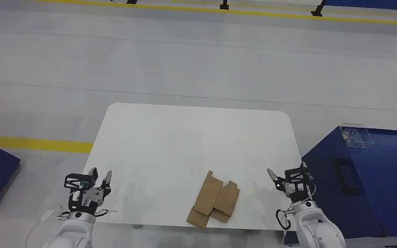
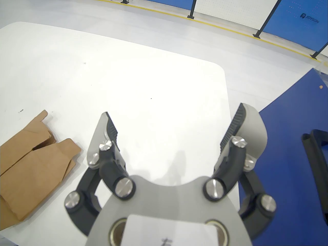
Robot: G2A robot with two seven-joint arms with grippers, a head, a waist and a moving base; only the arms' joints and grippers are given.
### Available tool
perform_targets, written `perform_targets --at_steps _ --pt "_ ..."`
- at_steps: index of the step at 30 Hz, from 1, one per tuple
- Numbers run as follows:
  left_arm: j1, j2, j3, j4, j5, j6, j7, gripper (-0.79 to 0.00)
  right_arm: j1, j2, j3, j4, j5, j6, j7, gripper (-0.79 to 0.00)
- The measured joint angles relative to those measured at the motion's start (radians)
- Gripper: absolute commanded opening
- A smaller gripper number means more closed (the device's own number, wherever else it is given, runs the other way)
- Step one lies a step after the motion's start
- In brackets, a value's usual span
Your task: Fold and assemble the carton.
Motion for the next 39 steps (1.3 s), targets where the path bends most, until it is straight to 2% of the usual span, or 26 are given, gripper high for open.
perform_targets --at_steps 2,3,5,7,10,12,13,14,15,17,20,23,26,32,39 --pt "0.000 0.000 0.000 0.000 0.000 0.000 0.000 -0.486 0.000 0.000 0.000 0.000 0.000 0.000 0.000 0.000" --pt "0.000 0.000 0.000 0.000 0.000 0.000 0.000 0.000 0.000 0.000 0.000 0.000 0.000 0.000 0.000 0.000" --pt "0.000 0.000 0.000 0.000 0.000 0.000 0.000 0.000 -0.001 0.000 0.000 -0.003 0.012 -0.012 0.009 0.000" --pt "0.000 0.000 0.000 0.000 0.000 0.000 0.000 0.000 -0.003 0.000 0.021 -0.015 0.081 -0.079 0.063 0.000" --pt "0.000 0.000 0.000 0.000 0.000 0.000 0.000 0.000 -0.016 0.010 0.104 -0.027 0.361 -0.293 0.225 0.000" --pt "0.000 0.000 0.000 0.000 0.000 0.000 0.000 0.000 -0.028 0.022 0.164 -0.009 0.634 -0.448 0.386 0.000" --pt "0.000 0.000 0.000 0.000 0.000 0.000 0.000 0.000 -0.028 0.029 0.185 0.007 0.759 -0.504 0.477 0.000" --pt "0.000 0.000 0.000 0.000 0.000 0.000 0.000 0.000 -0.018 0.039 0.206 0.035 0.932 -0.557 0.620 0.000" --pt "0.000 0.000 0.000 0.000 0.000 0.000 0.000 0.000 -0.001 0.048 0.216 0.061 1.060 -0.576 0.736 0.000" --pt "0.000 0.000 0.000 0.000 0.000 0.000 0.000 0.000 0.061 0.068 0.219 0.140 1.324 -0.547 1.000 0.000" --pt "0.000 0.000 0.000 0.000 0.000 0.000 0.000 0.000 0.177 0.084 0.165 0.290 1.597 -0.407 1.328 0.000" --pt "0.000 0.000 0.000 0.000 0.000 0.000 0.000 0.000 0.286 0.087 0.074 0.435 1.729 -0.302 1.505 0.000" --pt "0.000 0.000 0.000 0.000 0.000 0.000 0.000 0.000 0.357 0.088 -0.026 0.535 1.751 -0.283 1.538 0.000" --pt "0.000 0.000 0.000 0.000 0.000 0.000 0.000 0.000 0.412 0.086 -0.160 0.645 1.684 -0.349 1.471 -0.018" --pt "0.000 0.000 0.000 0.000 0.000 0.000 0.000 0.000 0.472 0.076 -0.279 0.731 1.640 -0.410 1.410 -0.123"
